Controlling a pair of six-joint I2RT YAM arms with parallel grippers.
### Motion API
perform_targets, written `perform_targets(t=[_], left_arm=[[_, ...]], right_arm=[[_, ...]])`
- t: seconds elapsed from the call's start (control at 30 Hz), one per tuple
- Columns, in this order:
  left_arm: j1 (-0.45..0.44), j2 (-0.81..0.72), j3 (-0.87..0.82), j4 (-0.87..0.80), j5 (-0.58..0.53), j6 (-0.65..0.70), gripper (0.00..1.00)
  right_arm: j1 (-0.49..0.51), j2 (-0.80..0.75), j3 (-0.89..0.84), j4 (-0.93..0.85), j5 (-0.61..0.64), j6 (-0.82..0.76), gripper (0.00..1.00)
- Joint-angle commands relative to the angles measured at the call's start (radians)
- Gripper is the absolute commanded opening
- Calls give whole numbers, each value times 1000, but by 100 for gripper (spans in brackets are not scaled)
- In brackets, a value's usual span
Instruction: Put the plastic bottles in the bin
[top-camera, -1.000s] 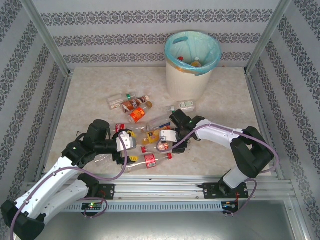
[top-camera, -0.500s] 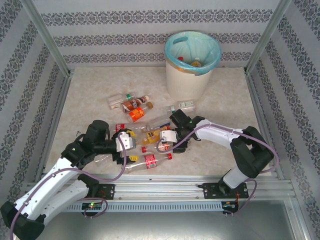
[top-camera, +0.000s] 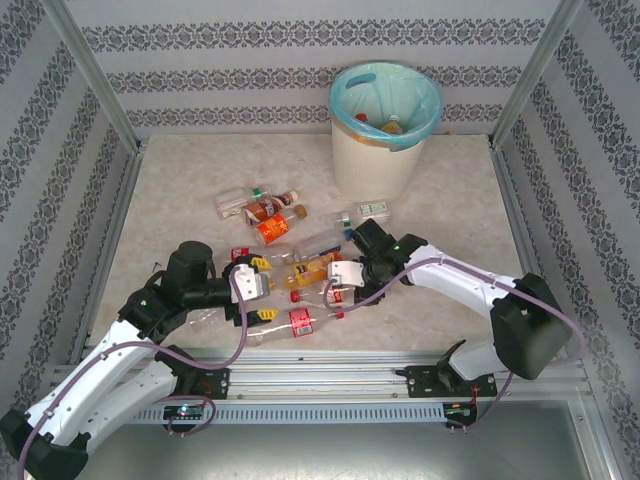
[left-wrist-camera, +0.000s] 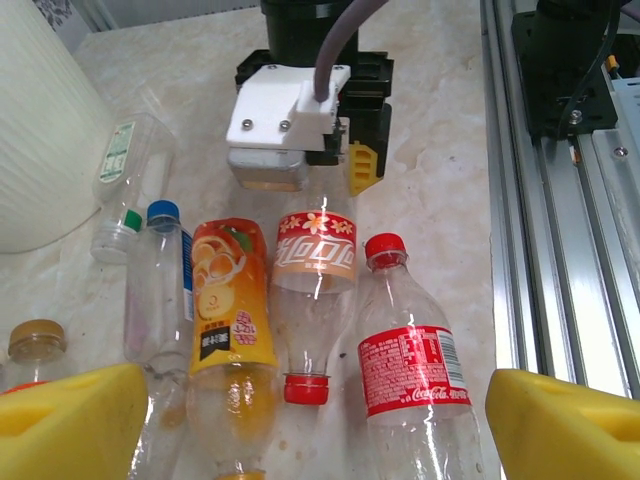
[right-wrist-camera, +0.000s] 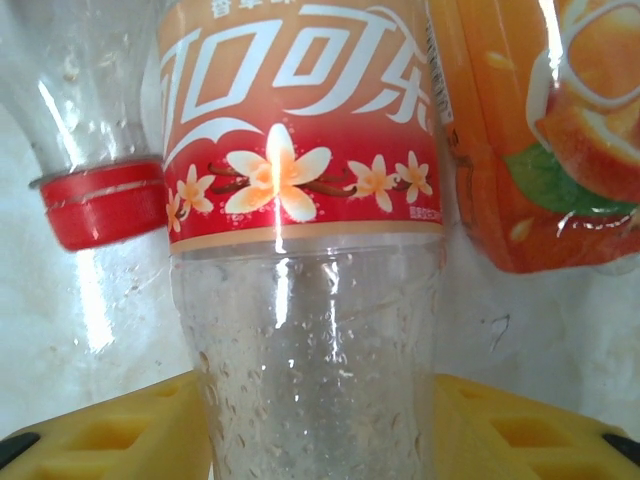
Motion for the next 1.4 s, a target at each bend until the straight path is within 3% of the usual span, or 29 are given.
perform_targets(t=[0.0, 0.43, 0.8, 1.07, 1.2, 1.37], left_arm=[[-9, -11, -18, 62, 14, 10, 88], [-10, -11, 6, 103, 11, -12, 88], [-9, -5, 31, 155, 16, -48, 89], [-8, 7, 100, 254, 47, -153, 89], [-8, 30, 158, 347, 7, -253, 88], [-8, 110, 284, 398, -151, -339, 88]], right_arm=[[-14, -11, -30, -38, 14, 6, 53], [-33, -87, -51, -78, 29, 44, 46], [-49, -241, -51, -149, 37, 51, 39], [-37, -368, -17, -225, 47, 87, 36], [-35, -434, 10, -211, 44, 128, 36], [-73, -479, 80, -129, 59, 200, 35]])
